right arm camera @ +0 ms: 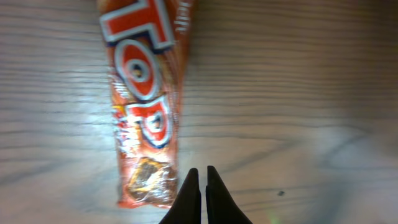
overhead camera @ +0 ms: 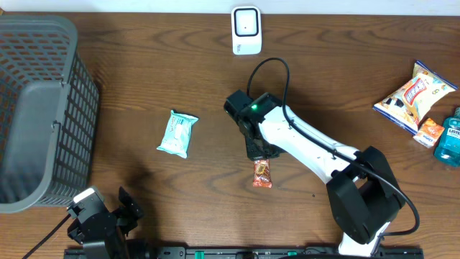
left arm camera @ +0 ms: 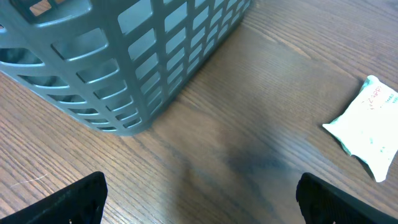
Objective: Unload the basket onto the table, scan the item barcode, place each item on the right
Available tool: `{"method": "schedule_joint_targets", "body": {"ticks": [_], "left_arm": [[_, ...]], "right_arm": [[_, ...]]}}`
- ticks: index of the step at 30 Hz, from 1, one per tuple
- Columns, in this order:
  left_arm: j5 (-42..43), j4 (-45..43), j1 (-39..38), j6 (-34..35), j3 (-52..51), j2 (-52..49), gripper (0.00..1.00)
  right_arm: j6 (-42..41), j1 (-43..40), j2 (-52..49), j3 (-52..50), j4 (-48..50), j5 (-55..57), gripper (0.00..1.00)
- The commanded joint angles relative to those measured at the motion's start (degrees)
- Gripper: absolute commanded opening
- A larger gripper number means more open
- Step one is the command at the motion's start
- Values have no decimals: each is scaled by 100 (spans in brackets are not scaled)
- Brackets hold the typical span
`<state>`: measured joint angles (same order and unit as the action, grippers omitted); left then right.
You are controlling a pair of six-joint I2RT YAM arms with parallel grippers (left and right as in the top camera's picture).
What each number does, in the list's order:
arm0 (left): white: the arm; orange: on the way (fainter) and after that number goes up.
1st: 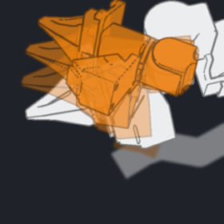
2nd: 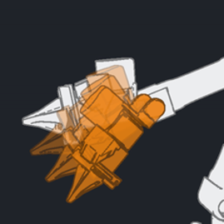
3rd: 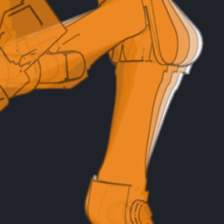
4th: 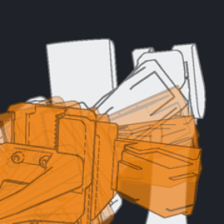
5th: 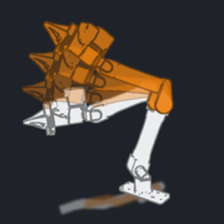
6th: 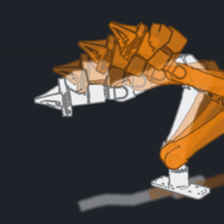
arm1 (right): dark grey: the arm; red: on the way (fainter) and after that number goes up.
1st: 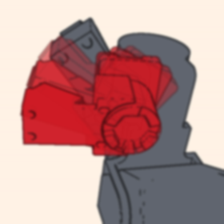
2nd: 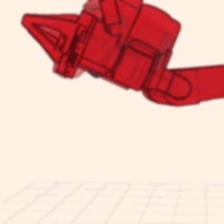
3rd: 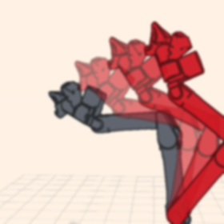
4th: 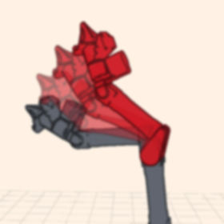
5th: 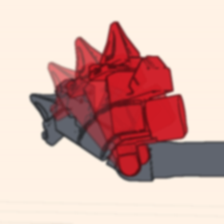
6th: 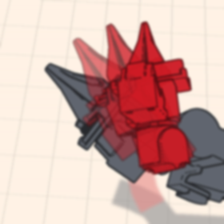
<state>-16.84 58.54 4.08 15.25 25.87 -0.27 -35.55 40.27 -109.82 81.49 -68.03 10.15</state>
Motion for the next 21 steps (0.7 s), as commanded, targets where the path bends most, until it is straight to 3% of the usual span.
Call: {"method": "schedule_joint_targets", "body": {"ticks": [1, 10, 14, 21], "left_arm": [[-52, 0, 9, 52, 57, 4, 97], [-52, 0, 9, 52, 57, 4, 97], [-52, 2, 9, 52, 57, 4, 97], [-52, 2, 9, 52, 57, 4, 97]], "right_arm": [[278, 140, 83, -31, 278, -1003, 1], [472, 590, 70, -1110, 1416, -1333, 1], [382, 538, 70, -1578, 1447, -1228, 1], [-177, 107, 85, -1825, 1185, 118, 1]]}}
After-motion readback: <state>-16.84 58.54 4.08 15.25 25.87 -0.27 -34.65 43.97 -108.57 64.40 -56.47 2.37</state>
